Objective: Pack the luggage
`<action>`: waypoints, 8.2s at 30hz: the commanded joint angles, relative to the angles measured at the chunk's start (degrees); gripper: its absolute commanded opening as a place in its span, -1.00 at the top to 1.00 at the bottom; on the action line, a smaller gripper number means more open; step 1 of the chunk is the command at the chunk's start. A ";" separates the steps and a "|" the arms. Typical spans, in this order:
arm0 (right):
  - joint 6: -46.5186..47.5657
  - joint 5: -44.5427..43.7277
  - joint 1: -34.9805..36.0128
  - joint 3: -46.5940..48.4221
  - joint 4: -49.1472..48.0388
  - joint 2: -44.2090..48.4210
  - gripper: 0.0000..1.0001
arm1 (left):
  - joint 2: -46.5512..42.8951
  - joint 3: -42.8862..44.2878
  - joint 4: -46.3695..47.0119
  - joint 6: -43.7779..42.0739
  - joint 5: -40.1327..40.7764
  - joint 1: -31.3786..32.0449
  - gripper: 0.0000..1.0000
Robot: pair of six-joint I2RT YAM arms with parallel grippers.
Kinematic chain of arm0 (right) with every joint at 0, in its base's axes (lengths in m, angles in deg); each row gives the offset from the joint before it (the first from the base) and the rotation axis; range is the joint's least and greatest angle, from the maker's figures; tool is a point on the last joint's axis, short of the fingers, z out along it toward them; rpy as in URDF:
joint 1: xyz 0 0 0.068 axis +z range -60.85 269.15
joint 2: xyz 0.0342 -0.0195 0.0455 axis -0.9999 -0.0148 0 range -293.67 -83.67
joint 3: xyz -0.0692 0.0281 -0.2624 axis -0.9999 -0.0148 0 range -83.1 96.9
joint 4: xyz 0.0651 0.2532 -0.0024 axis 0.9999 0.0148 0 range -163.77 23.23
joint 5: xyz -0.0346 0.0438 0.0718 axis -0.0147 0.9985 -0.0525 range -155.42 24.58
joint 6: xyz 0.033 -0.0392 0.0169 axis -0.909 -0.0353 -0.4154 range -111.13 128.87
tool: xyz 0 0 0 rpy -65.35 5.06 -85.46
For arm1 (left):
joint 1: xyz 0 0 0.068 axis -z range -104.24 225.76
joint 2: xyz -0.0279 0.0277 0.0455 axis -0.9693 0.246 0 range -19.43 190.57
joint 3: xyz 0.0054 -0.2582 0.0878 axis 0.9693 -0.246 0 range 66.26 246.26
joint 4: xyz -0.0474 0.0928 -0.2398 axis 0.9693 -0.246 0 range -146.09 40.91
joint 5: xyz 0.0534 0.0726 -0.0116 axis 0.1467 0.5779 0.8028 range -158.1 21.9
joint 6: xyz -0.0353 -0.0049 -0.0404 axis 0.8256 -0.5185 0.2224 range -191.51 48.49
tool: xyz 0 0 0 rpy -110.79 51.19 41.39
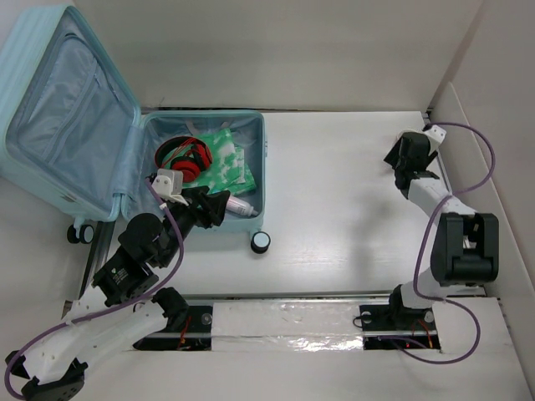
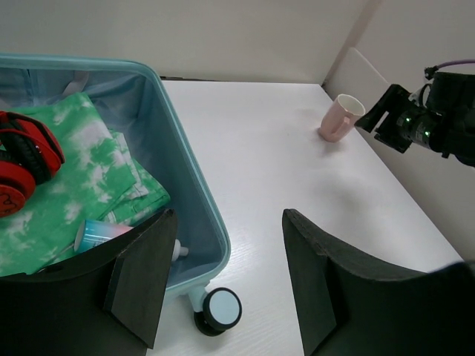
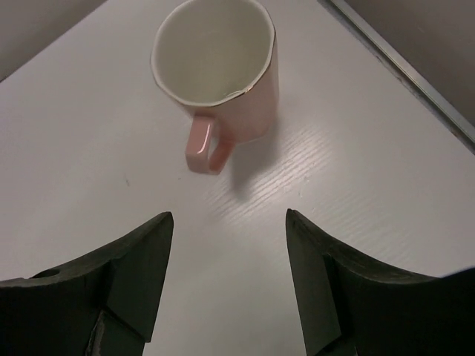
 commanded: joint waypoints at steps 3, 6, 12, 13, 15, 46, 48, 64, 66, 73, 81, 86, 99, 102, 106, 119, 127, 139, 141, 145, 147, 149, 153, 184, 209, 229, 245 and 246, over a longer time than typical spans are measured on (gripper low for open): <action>5.07 4.25 -2.04 10.57 2.29 -8.47 -0.36 | -0.77 -0.51 2.62 -0.28 -0.95 -0.14 -0.11; 7.53 5.83 -3.09 14.87 3.25 -13.13 -0.36 | -1.12 -0.51 2.62 -0.19 -1.12 -0.14 -0.11; 6.13 9.17 -6.60 21.91 9.84 -20.17 -0.35 | -1.30 -0.51 2.71 -0.19 -1.48 -0.14 -0.11; 5.78 10.39 -7.22 22.53 10.28 -21.05 -0.35 | -1.48 -0.51 2.71 -0.19 -1.56 -0.14 -0.11; 5.69 12.05 -8.01 23.06 10.46 -22.10 -0.33 | -1.65 -0.51 2.71 -0.19 -1.56 -0.14 -0.11; 14.74 34.30 33.87 31.13 11.86 -7.15 1.00 | -5.08 -0.60 2.80 -0.10 0.46 -0.14 -0.11; 14.65 37.45 37.67 34.12 11.69 -9.97 1.00 | -5.17 -0.51 2.71 -0.01 0.46 -0.14 -0.11; 14.39 41.68 45.34 71.14 21.36 -45.57 1.00 | -7.28 -0.51 2.71 0.07 0.72 -0.14 -0.11; 13.78 41.69 44.81 66.95 19.96 -45.05 1.00 | -7.71 -0.51 2.80 0.07 0.63 -0.14 -0.10; 12.89 41.95 42.00 59.56 18.38 -42.07 0.98 | -7.10 -0.60 2.89 0.07 0.54 -0.14 -0.11; 13.16 42.48 42.00 52.50 17.40 -36.88 0.81 | -6.49 -0.60 2.80 -0.10 1.69 -0.14 -0.11; 15.35 42.31 41.47 61.44 24.33 -39.94 0.27 | -5.70 -0.60 2.54 -0.19 2.92 -0.14 -0.11; 14.12 39.50 36.55 67.05 21.48 -33.94 -0.60 | -2.45 -0.86 2.27 -0.37 7.75 -0.67 -0.11; 13.95 36.95 36.55 50.74 11.63 -25.04 0.22 | -0.96 -0.86 2.36 -0.37 9.86 -0.67 -0.10; 11.58 32.82 37.77 24.25 -7.00 -3.25 1.00 | 1.16 -0.86 2.36 1.03 11.09 -3.48 0.20; 14.57 26.75 36.55 -8.74 -2.28 28.42 1.00 | 8.37 4.31 -5.10 13.34 10.64 -29.74 0.94; 12.89 35.98 33.47 -12.54 -6.25 30.27 0.87 | 11.08 12.75 -17.15 9.84 24.68 -41.18 0.04; 15.18 34.40 36.55 -10.07 -0.71 32.20 0.81 | 21.55 15.31 -21.28 10.26 29.77 -57.18 -0.60; 15.62 34.22 37.16 -9.72 -0.26 32.64 0.81 | 23.47 16.18 -20.59 9.84 33.14 -57.18 -0.58; 16.14 34.75 38.31 -9.55 -0.26 32.91 0.82 | 30.59 19.77 -21.52 8.92 33.54 -65.58 -0.48; 16.50 34.22 39.44 -9.46 -0.08 32.74 0.82 | 32.18 19.62 -20.42 8.43 30.44 -70.62 -0.39; 16.67 33.35 40.06 -9.20 0.00 32.04 0.82 | 31.92 19.35 -19.18 7.38 29.02 -71.51 -0.34; 17.11 33.69 41.64 -8.58 0.09 30.45 0.82 | 33.67 22.06 -18.73 7.28 27.97 -71.51 -0.04; 13.78 16.30 43.58 -9.63 0.01 27.09 0.80 | 46.51 24.26 -35.16 17.18 45.78 38.34 -0.32; 12.63 16.12 39.27 -11.39 -1.84 25.36 1.00 | 31.57 23.58 -9.17 15.88 -1.71 -47.47 0.32; 12.28 13.83 35.50 -10.17 0.18 22.10 1.00 | 55.47 11.30 4.44 25.55 -20.25 -66.94 0.17; 11.05 20.59 15.64 -9.46 8.43 33.87 0.93 | 24.38 -25.19 20.02 47.08 -12.66 -31.05 0.22; 10.87 21.29 15.63 -9.37 8.62 34.22 0.88 | 22.97 -26.60 20.29 47.70 -11.86 -27.68 0.23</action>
